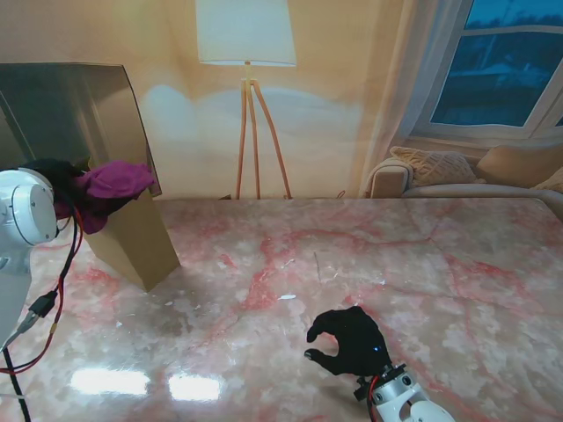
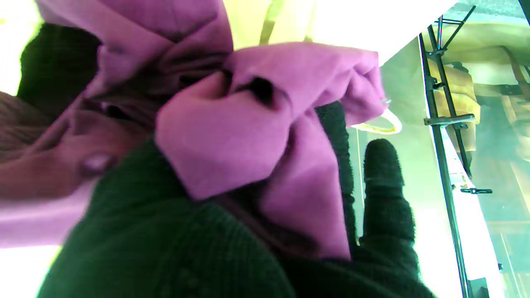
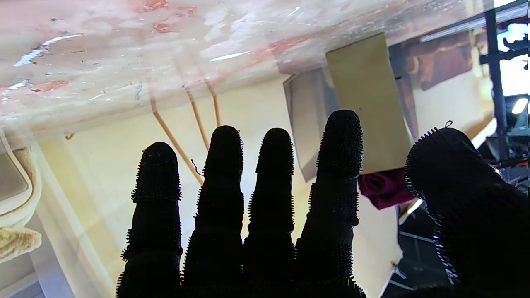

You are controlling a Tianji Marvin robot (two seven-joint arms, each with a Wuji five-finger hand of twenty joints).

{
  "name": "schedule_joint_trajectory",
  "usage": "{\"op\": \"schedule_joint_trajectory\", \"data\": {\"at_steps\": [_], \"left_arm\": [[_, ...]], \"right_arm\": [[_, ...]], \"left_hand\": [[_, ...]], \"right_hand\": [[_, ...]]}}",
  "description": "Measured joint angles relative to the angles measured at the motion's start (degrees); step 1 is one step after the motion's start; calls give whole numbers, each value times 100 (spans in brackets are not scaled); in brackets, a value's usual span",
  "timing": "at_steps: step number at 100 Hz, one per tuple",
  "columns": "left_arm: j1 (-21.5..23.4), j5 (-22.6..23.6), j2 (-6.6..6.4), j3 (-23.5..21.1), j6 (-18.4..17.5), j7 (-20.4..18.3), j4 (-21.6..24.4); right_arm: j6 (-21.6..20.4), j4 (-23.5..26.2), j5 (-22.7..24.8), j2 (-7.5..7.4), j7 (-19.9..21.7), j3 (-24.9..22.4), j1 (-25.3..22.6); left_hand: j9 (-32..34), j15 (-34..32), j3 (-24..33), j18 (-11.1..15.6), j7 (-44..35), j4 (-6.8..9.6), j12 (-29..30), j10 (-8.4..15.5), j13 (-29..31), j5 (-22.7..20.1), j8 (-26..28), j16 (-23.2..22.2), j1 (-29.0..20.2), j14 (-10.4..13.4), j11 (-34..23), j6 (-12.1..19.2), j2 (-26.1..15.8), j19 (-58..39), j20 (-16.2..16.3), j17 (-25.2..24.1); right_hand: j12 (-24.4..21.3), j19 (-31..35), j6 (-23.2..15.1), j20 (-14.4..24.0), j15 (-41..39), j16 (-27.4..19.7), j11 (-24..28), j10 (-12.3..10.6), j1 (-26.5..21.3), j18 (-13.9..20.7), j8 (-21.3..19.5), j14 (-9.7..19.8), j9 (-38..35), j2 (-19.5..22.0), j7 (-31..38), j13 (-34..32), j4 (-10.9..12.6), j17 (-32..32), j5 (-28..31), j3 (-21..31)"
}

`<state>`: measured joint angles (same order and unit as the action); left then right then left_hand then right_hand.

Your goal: Fold the socks and the shorts into the kraft paper bag

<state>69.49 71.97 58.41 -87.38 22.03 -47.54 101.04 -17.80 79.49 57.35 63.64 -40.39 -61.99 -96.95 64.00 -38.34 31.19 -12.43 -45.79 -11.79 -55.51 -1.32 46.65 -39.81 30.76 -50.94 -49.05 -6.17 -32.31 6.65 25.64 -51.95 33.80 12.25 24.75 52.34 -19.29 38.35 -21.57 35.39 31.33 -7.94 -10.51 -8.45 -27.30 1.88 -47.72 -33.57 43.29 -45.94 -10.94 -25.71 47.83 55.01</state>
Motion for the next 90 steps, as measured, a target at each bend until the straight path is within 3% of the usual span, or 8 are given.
{"op": "schedule_joint_trajectory", "data": {"at_steps": [14, 24, 30, 48, 65, 82, 90], "left_arm": [[-7, 74, -11, -29, -275, -68, -17], [-11, 283, -11, -24, -500, -112, -34], [-30, 406, -12, -10, -604, -227, -43], [-165, 471, -30, 77, -744, -665, -70], [-295, 591, -40, 160, -941, -1008, -74], [-320, 664, -42, 187, -1057, -966, -76], [-309, 721, -38, 193, -1062, -776, -89]], "right_arm": [[0, -18, 0, 0, 0, 27, 24], [0, -27, -7, 1, -1, 41, 36], [1, -28, -17, 3, -3, 44, 38], [3, -42, -33, 9, -17, 49, 45], [-2, -80, -67, 21, -25, 48, 59], [-22, -95, -84, 28, -35, 27, 58], [-30, -100, -84, 31, -40, 13, 55]], "left_hand": [[-14, 0, -196, 7, 52, 0, -4, 12, -267, 0, -16, -27, 72, 0, -71, 78, -116, 98, 0, -97], [-611, 413, -278, 63, 76, 0, -252, 18, -872, -15, -158, 19, 268, -1, -71, 297, -169, 364, 0, -328], [-1022, 768, -292, 95, 85, 0, -312, 22, -1201, -19, -247, 172, 349, -1, 263, 381, -189, 544, 0, -489], [-1435, 1221, -364, 161, 355, 0, 450, 65, -1546, -21, -462, 545, 357, -2, 644, 378, -343, 950, 0, -692], [-1716, 1441, -753, 233, 514, 48, 793, 89, -1720, -21, -491, 747, 211, -2, 788, 377, -521, 1252, -5, -787], [-1724, 1448, -994, 253, 520, 52, 870, 90, -1777, -22, -439, 777, 114, -2, 815, 435, -560, 1341, -5, -790], [-1722, 1448, -944, 253, 517, 52, 422, 91, -1777, -83, -471, 778, 126, -2, 830, 453, -546, 1310, -2, -774]], "right_hand": [[0, 0, -1, 0, 0, 0, 0, 0, 0, 0, 3, 0, 0, 0, 2, 0, 0, 0, 0, 0], [0, 0, -1, 1, 0, 0, 0, 0, 0, 0, 60, -1, 0, 0, 2, 0, 0, 0, 0, 0], [0, 0, -1, 1, 0, 0, 0, 0, 0, 0, 60, -1, 0, 0, 3, 0, 0, 0, 0, 0], [0, 0, -1, 1, 0, 0, 0, 0, 0, -1, 61, -1, 0, 0, 8, 0, 0, 3, 0, 0], [0, 0, -2, 1, 0, 0, 0, 0, 0, -1, 61, -2, 0, 0, 12, 0, 0, 5, 0, 0], [0, 0, -2, 1, 0, 0, 0, 1, 0, -1, 62, -2, 0, 0, 68, 0, 0, 5, 0, 0], [0, 0, -2, 1, 0, 0, 0, 1, 0, -1, 63, -2, 0, 0, 68, 0, 0, 6, 0, 0]]}}
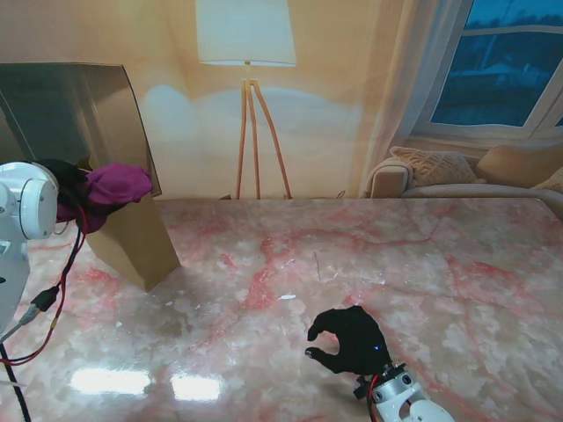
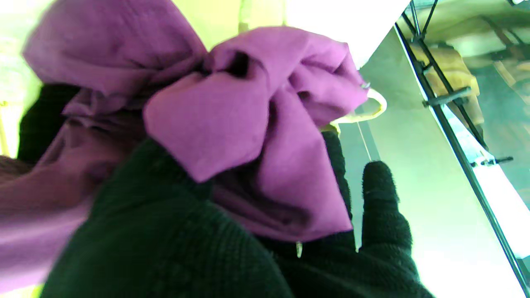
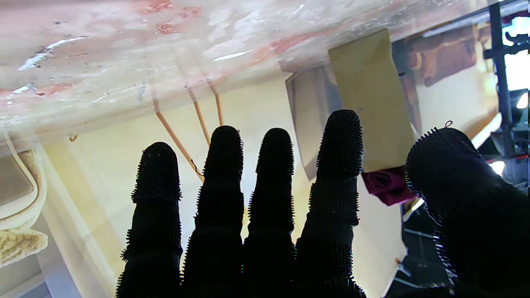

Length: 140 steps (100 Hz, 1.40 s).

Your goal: Fold the socks and the shorts into the kraft paper bag

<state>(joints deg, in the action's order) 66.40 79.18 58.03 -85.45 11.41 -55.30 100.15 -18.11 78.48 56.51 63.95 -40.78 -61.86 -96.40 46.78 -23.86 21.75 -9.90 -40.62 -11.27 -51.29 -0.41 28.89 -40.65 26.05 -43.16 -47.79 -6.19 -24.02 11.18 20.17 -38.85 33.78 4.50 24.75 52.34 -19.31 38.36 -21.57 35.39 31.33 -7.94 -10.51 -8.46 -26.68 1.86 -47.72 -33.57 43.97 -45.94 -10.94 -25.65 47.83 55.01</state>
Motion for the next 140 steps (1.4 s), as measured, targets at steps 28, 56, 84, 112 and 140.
{"op": "schedule_joint_trajectory", "data": {"at_steps": [28, 56, 84, 112, 140], "left_arm": [[70, 35, 55, 127, 274, 1983, -267], [-134, 188, 133, 343, 678, 2359, -465], [-231, -257, 187, 439, 1317, 3232, -600], [-200, 79, 182, 367, 811, 3053, -700], [-44, 331, 98, 116, -121, 2295, -805]], "right_arm": [[-7, -17, -17, 2, -12, -21, -22], [-15, -11, -32, 7, 17, -87, -74], [-20, -9, -44, 7, 56, -102, -93], [-27, -15, -60, 7, 56, -81, -88], [-31, -21, -59, 7, 64, -60, -69]], "left_hand": [[588, -456, 1101, -22, -186, -7, -1330, 5, 423, -344, -435, -353, 508, 7, -137, 44, 613, -356, 4, 164], [840, -690, 1319, -88, -230, -12, -1540, 11, 561, -349, -109, -464, 569, 38, -244, 0, 736, -521, 4, 204], [889, -762, 1376, -103, -230, -13, -1591, 29, 643, -349, 165, -486, 570, 43, -245, -86, 738, -643, 4, 217], [889, -765, 1441, -103, -230, -13, -1591, 38, 643, -353, -1, -486, 570, 44, -245, -88, 794, -694, 4, 217], [1256, -778, 1824, -112, -244, -13, -1426, 199, 856, -635, -739, -473, 764, 98, -84, 47, 1147, -761, 4, 281]], "right_hand": [[0, 0, -1, 0, 0, 0, 0, 0, 0, -1, 1, -1, 0, 0, 2, 0, 0, 1, 0, 0], [0, 0, -2, 0, 0, 0, 0, 1, 0, -1, 3, -2, 0, 0, 2, 0, 0, 3, 0, 0], [0, 0, -2, 0, 0, 0, 0, 1, 0, -2, 63, -3, 0, 0, 3, 0, 0, 50, 0, 0], [0, 0, -2, 0, 0, 0, 0, 1, 0, -2, 64, -5, 0, 0, 4, 65, 0, 51, 0, 0], [0, 0, -2, 0, 0, 0, 0, 1, 0, -3, 64, -7, 0, 0, 4, 64, 0, 51, 0, 0]]}}
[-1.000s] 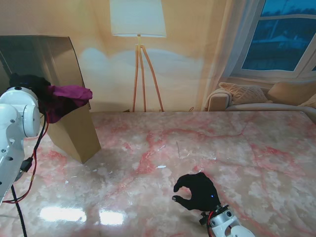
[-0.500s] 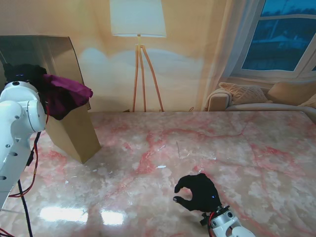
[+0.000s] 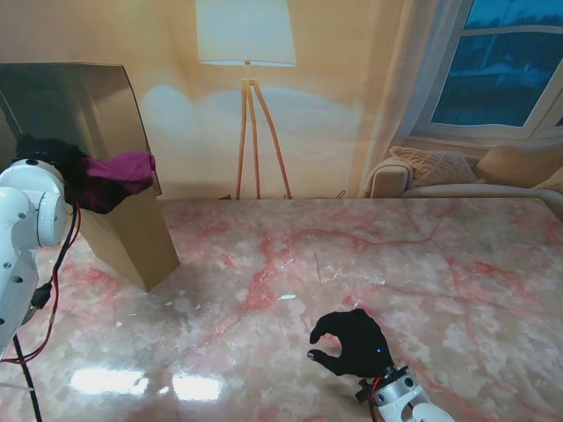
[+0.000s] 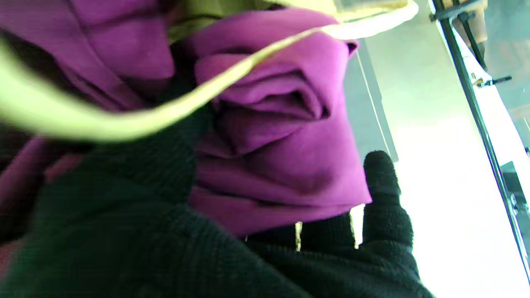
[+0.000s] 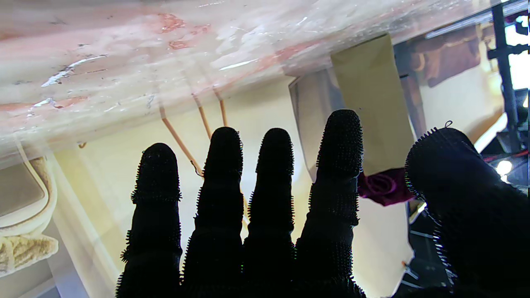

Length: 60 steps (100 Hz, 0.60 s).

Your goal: Fold the socks and the shorts into the kraft paper bag

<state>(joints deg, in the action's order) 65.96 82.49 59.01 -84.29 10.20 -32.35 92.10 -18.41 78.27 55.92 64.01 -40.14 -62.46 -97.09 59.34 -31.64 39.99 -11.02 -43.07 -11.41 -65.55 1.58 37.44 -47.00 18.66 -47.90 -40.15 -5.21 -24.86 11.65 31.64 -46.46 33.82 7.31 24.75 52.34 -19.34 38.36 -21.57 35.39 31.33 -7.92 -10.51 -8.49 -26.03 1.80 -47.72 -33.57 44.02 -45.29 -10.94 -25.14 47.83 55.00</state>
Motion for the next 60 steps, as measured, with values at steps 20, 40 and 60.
{"op": "schedule_joint_trajectory", "data": {"at_steps": [20, 40, 60], "left_arm": [[20, 60, -87, -88, -607, -731, 3], [35, -239, -95, -114, -370, -624, -26], [28, -552, -109, -247, -283, -1517, 167]], "right_arm": [[1, -41, -10, 0, -9, 91, 70], [1, -48, -15, 1, 7, 100, 87], [1, -47, -21, 2, 18, 92, 85]], "left_hand": [[66, 53, 302, -2, -104, -1, 117, 121, 2, -13, -194, 189, 74, 78, 411, 52, 209, 0, -23, 40], [-279, 651, 921, 3, 684, -1, 2678, 170, 28, 232, 20, 803, 245, 118, 835, -52, 219, 205, -142, 51], [-1593, 1534, 1294, 30, 2097, 13, 4277, 56, -769, 1185, -143, 1561, 874, 124, 1419, -717, 524, 800, -258, -358]], "right_hand": [[0, 0, 0, 0, 0, 0, 0, 0, 0, -1, 1, 0, 0, 0, 0, 0, 0, 0, 0, 0], [0, 0, 0, 0, 0, 0, 0, 1, 0, -1, 1, -1, 0, 0, 0, -1, 0, 0, 0, 0], [0, 0, 0, 0, 0, 0, 0, 1, 0, -2, 2, -2, 0, 0, 1, -1, 0, 1, 0, 0]]}}
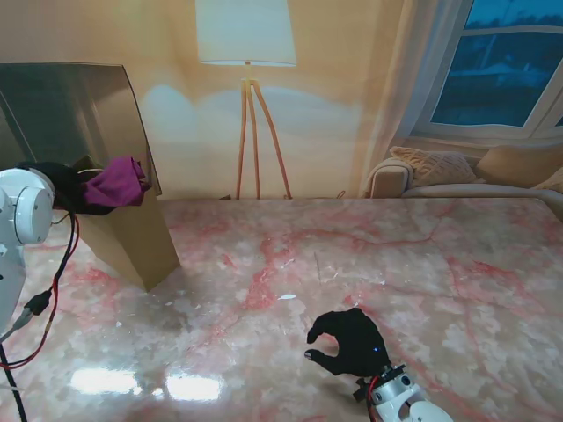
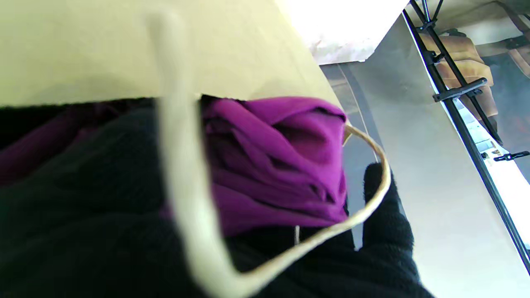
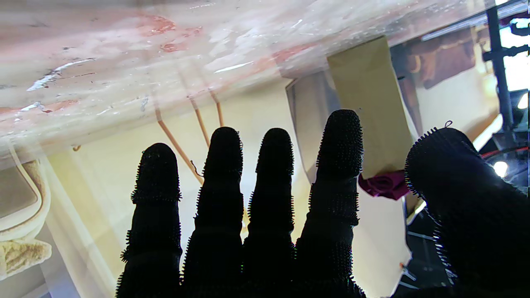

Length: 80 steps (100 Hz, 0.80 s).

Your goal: Fold the socks and the shorts into the kraft paper bag

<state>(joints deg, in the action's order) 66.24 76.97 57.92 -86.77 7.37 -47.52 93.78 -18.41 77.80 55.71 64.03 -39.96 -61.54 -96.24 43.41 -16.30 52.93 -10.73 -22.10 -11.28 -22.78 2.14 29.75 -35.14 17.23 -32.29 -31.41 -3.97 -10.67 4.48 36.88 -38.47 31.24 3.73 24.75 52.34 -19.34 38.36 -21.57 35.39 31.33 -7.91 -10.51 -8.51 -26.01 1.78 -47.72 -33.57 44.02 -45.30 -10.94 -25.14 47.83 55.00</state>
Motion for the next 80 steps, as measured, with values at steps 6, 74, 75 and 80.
{"op": "schedule_joint_trajectory", "data": {"at_steps": [6, 74, 75, 80], "left_arm": [[6, -15, -2, -57, -13, -12, 48], [182, -1555, -153, -452, 255, -182, 530], [182, -1563, -154, -451, 259, -165, 528], [187, -1595, -154, -439, 275, 18, 499]], "right_arm": [[0, 0, -2, 0, -4, 2, 1], [-12, -55, -32, 7, -19, 43, 61], [-12, -56, -32, 7, -19, 43, 61], [-13, -56, -32, 8, -15, 43, 61]], "left_hand": [[-272, 87, -8, 5, 217, 0, 113, -80, -160, 105, -110, 119, 144, 0, 88, -112, 129, 130, -20, -92], [-1025, 399, -139, 51, 515, 0, 301, -356, -893, 246, -160, 392, 746, -129, 263, 70, 472, 867, -220, -631], [-1023, 399, -139, 51, 485, 0, 289, -356, -893, 208, -117, 392, 746, -130, 263, 107, 472, 867, -220, -631], [-935, 399, -139, 51, 336, 0, 162, -356, -868, 98, 29, 392, 746, -132, 247, 259, 472, 868, -221, -631]], "right_hand": [[0, 0, 0, 0, 0, 0, 0, 0, 0, 0, 0, 0, 0, 0, 0, 0, 0, 1, 0, 0], [0, 0, 0, 0, 0, 0, 0, 0, 0, -1, 0, -2, 0, 0, 1, 5, 0, 4, 0, 0], [0, 0, 0, 0, 0, 0, 0, 0, 0, -1, 0, -2, 0, 0, 1, 5, 0, 4, 0, 0], [0, 0, 0, 0, 0, 0, 0, 0, 0, -1, 0, -2, 0, 0, 1, 5, 0, 4, 0, 0]]}}
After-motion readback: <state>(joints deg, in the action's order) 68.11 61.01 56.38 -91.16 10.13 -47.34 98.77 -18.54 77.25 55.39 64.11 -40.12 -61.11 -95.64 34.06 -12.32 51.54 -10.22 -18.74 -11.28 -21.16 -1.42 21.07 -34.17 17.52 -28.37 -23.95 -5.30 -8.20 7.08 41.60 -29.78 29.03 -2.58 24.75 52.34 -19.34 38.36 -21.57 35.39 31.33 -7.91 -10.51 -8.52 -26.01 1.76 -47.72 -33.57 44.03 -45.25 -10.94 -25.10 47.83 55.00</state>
